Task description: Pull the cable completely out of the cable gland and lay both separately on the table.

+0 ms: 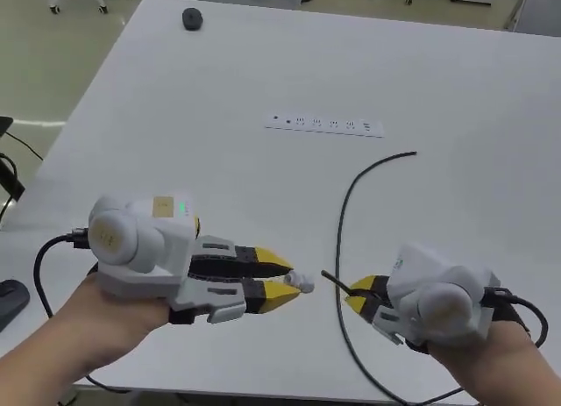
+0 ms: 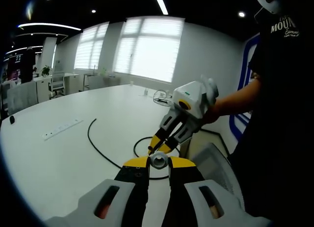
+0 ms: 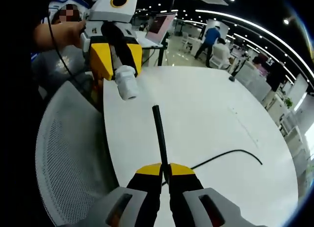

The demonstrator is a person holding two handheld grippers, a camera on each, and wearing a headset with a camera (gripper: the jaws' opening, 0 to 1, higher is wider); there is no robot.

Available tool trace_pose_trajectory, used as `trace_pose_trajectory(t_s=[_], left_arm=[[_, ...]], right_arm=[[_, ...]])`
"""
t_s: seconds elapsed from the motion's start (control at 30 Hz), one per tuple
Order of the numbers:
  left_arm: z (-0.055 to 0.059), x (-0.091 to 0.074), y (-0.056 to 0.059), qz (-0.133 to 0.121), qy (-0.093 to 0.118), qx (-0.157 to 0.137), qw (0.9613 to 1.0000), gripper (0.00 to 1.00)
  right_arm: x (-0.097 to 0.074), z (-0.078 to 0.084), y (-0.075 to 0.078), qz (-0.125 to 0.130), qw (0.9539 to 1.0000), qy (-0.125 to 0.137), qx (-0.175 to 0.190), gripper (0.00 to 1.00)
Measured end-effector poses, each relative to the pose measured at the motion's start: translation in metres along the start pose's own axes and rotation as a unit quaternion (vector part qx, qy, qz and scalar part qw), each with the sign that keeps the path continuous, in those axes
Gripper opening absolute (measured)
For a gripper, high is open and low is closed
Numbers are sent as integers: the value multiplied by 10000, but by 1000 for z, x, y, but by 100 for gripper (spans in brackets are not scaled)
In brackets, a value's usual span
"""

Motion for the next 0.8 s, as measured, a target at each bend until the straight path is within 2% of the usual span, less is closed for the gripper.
trace_pose_trajectory(t_s=[0.23,0.47,0.7,0.8], left_arm=[[5,2,-3,-25,22,16,10000,15],[17,-1,-6,-112,38,-4,9999,15],[34,-9,-10,-294,28,-59,9995,15],[43,-13,-11,-394,28,-59,9992,15]], right_arm=[[4,-12,3,3,9999,-8,-131,0],[18,-29,16,-13,9999,41,-148,0],[43,-60,25,-56,9997,80,-224,0],[56,-78,25,-135,9994,128,-275,0]])
Point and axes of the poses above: the centre of the closed fingertips' face, and the gripper's own axes: x roughly forward along the fingers, y roughly to its right, z roughly out of its underside, the point moved 5 cm from there along -x, roughly backward along the fingers, and after that the axes turned 6 degrees about x, right-handed, at the moved point
